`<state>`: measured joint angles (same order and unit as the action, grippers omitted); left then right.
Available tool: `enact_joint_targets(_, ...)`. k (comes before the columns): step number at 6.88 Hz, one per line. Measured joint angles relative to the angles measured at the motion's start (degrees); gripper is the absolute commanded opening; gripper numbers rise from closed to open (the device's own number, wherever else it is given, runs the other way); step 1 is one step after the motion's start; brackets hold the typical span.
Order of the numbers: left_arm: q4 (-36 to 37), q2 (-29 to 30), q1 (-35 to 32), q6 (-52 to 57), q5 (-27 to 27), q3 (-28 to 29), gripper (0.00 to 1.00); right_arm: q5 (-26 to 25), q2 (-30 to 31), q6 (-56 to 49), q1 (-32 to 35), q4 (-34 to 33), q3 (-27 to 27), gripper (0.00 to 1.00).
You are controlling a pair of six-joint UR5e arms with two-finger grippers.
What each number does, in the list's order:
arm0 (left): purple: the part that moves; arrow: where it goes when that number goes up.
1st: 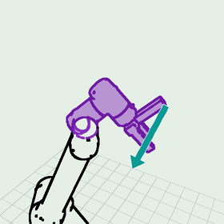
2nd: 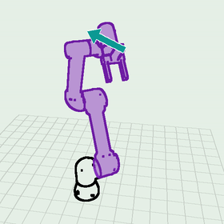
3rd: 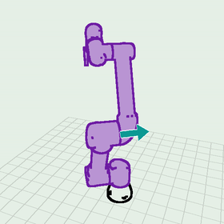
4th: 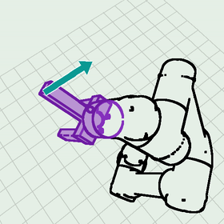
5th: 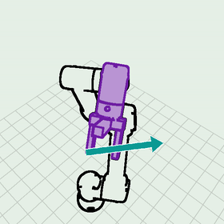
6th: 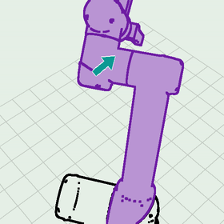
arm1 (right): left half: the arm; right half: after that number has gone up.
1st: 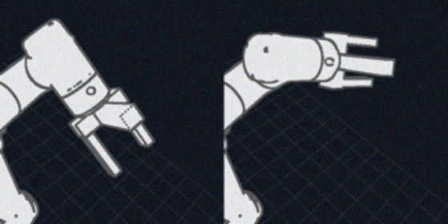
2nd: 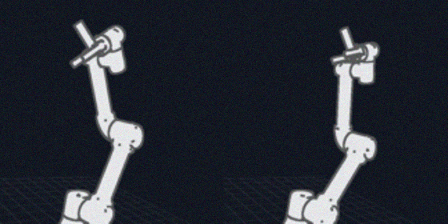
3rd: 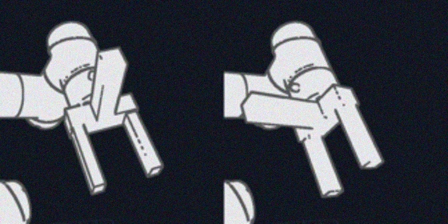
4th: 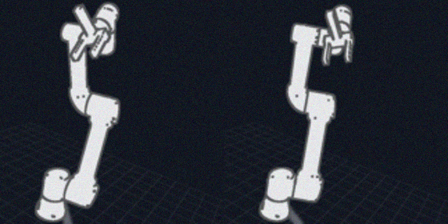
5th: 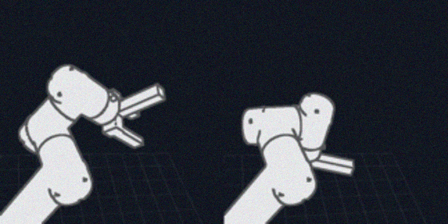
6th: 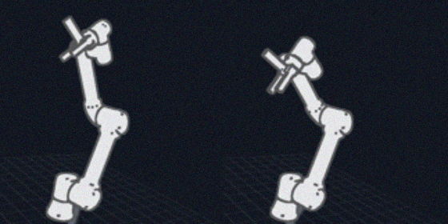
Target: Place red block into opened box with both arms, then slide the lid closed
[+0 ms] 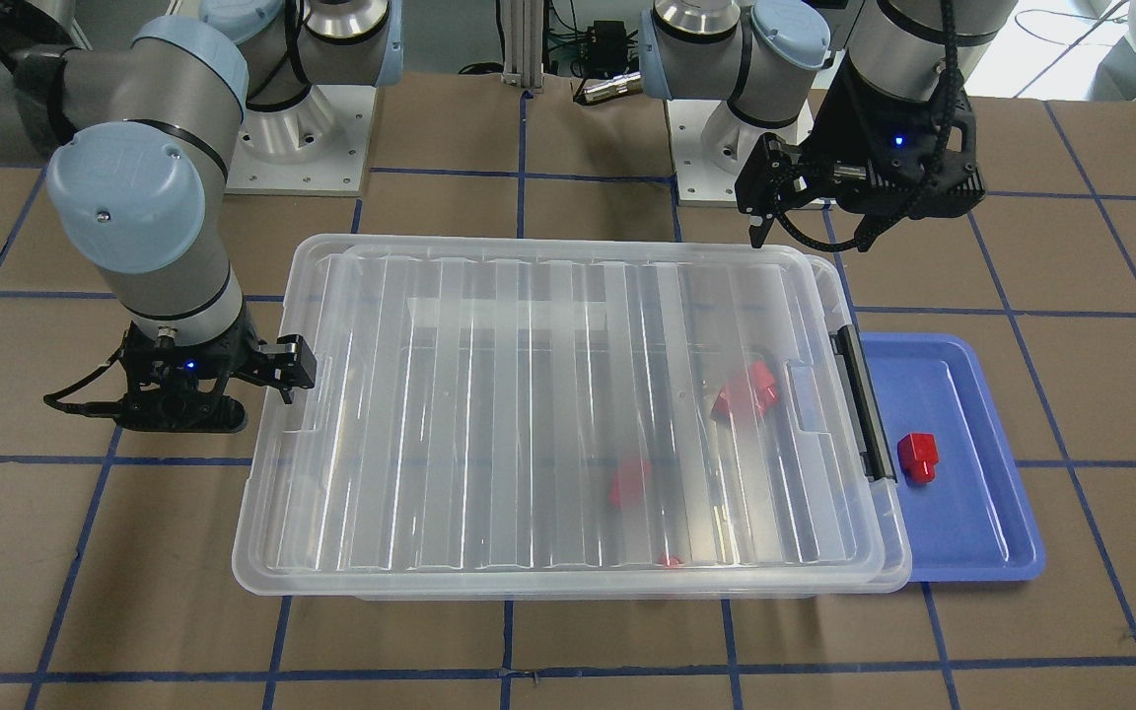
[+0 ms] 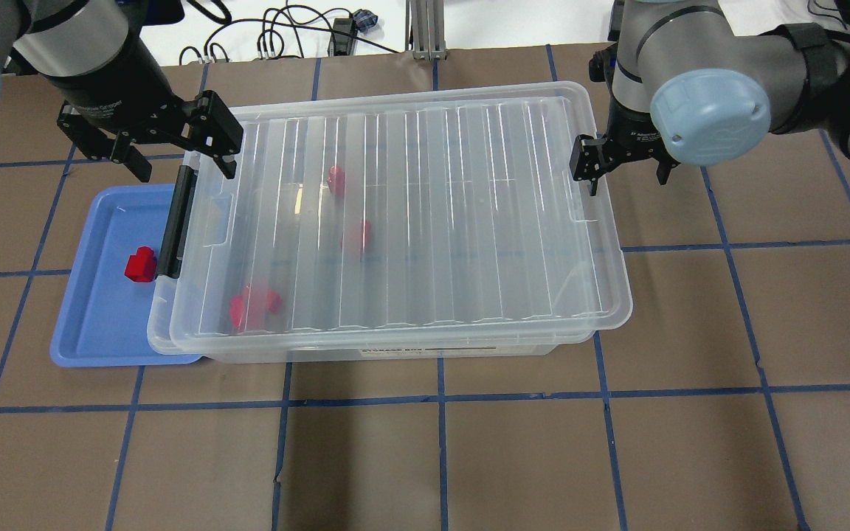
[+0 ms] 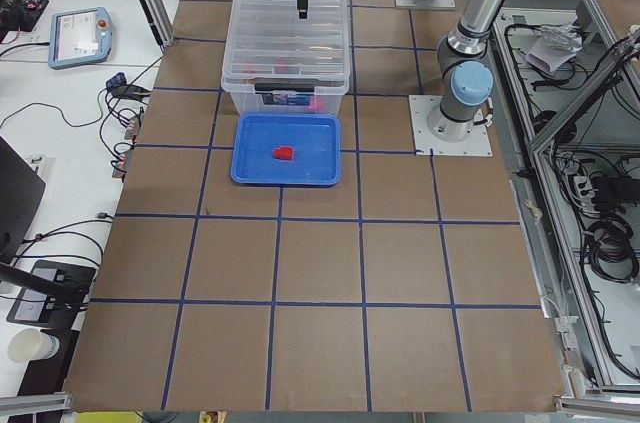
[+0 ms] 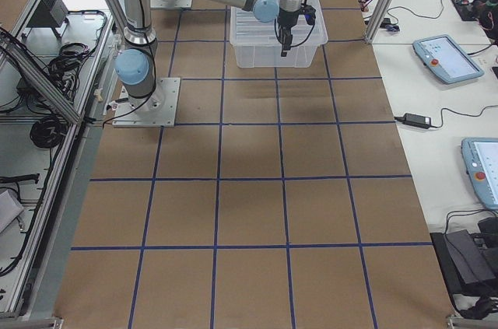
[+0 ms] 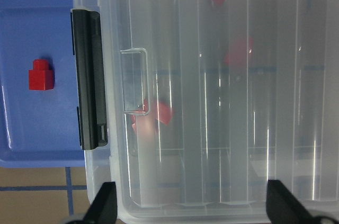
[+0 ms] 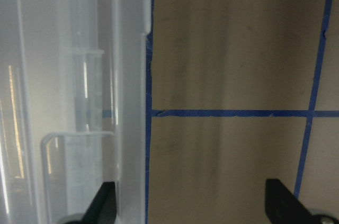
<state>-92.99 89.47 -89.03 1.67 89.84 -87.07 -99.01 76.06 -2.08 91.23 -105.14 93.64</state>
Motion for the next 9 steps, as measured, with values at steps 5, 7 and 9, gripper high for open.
enact_joint_targets(5, -0.01, 0.0, 0.0, 0.0, -0.02, 0.02, 1.0, -7.01, 0.05, -1.57, -2.53, -1.6, 0.04, 1.0)
enact_joint_targets(7, 0.0, 0.0, 0.06, 0.0, 0.0, -0.03, 1.0, -7.8, 0.26, -2.36, -4.93, -1.57, 0.13, 1.0)
enact_joint_targets(9, -0.02, 0.07, 0.07, 0.0, 0.0, 0.02, 1.0, -8.13, 0.36, -4.37, -8.77, -1.54, 0.14, 1.0)
